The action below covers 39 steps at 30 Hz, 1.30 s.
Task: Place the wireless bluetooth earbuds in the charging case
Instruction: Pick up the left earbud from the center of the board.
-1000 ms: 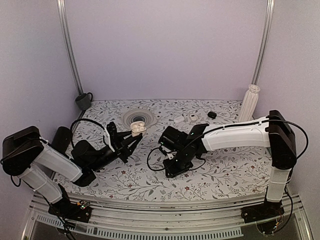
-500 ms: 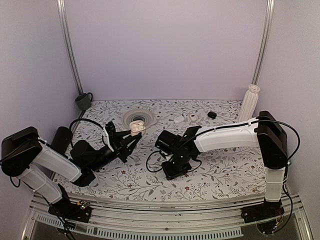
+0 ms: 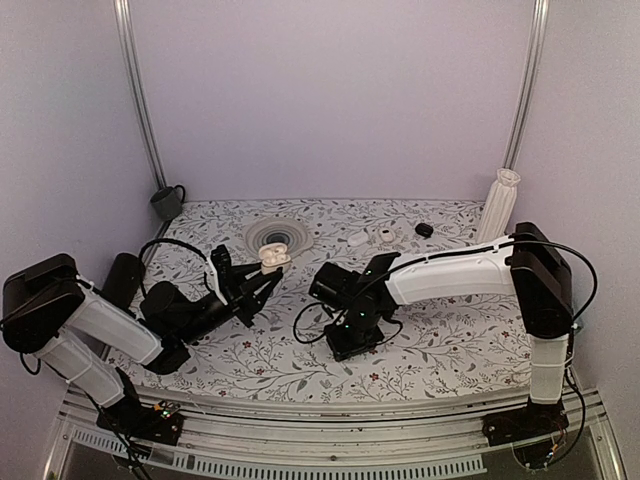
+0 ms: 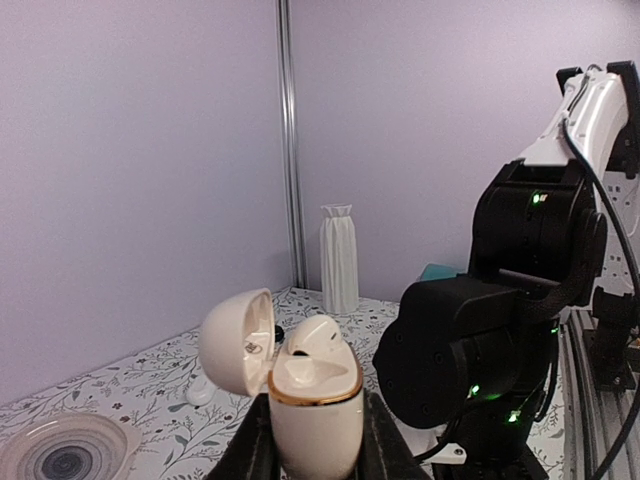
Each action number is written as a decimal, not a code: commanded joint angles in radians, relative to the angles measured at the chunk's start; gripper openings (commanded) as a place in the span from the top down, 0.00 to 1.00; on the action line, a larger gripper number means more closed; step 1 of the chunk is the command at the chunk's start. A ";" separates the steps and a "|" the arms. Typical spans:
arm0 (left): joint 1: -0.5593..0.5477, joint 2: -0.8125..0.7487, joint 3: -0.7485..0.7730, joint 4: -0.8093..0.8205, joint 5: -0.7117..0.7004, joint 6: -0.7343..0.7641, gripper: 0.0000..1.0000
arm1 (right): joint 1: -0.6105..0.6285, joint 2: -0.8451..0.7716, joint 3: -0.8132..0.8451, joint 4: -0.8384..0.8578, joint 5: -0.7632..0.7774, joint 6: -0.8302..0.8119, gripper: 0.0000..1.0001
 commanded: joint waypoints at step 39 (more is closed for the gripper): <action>0.010 -0.042 -0.009 0.057 -0.002 0.017 1.00 | 0.053 0.093 0.062 -0.038 0.085 -0.184 0.71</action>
